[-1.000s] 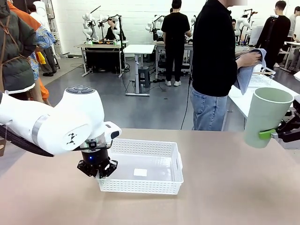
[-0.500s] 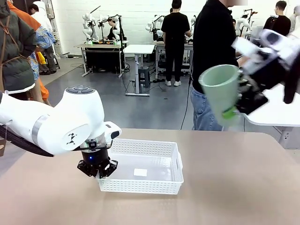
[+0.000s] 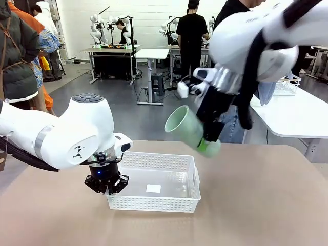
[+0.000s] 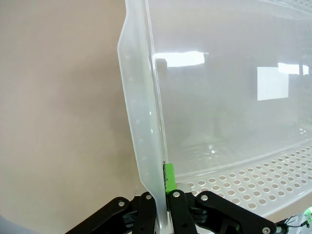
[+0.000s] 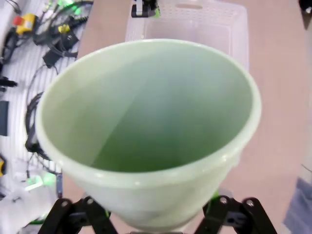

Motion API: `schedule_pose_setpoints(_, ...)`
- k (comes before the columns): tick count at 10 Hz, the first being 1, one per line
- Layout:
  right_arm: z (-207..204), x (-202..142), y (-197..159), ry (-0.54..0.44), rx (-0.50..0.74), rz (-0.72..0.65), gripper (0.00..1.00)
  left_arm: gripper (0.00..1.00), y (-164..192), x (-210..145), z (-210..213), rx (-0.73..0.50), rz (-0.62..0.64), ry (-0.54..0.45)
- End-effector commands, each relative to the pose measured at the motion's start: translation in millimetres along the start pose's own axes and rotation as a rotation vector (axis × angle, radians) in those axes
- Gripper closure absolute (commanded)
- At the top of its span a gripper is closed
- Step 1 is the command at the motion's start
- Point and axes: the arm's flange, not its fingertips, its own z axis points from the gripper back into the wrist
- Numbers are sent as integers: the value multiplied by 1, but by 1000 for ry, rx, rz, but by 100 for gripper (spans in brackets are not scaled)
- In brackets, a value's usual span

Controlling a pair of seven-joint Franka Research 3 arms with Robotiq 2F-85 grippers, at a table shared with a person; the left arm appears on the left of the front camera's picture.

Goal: Clean and organize the cups into the basket.
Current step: Pick up the Organizing basket and move it to the center of the table, then pick up the Reusable plastic cup from the right side of the table and place it inside the Organizing basket.

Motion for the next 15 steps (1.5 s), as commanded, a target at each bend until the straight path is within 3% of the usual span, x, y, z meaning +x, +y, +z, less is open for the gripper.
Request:
schedule_pose_setpoints(1, -5, 19, -27, 21, 76, -1, 19, 100, 0, -2, -1, 6, -9, -12)
schedule_pose_setpoints(5, -36, 19, -32, -3, 99, 14, 19, 100, 0, -2, -1, 6, -9, -12)
schedule_pose_setpoints(10, -37, 19, -34, -4, 112, 14, 19, 100, 0, -2, -1, 6, -9, -12)
schedule_pose_setpoints(15, -100, 6, -20, -17, 166, 47, 19, 100, 0, -2, -1, 6, -9, -12)
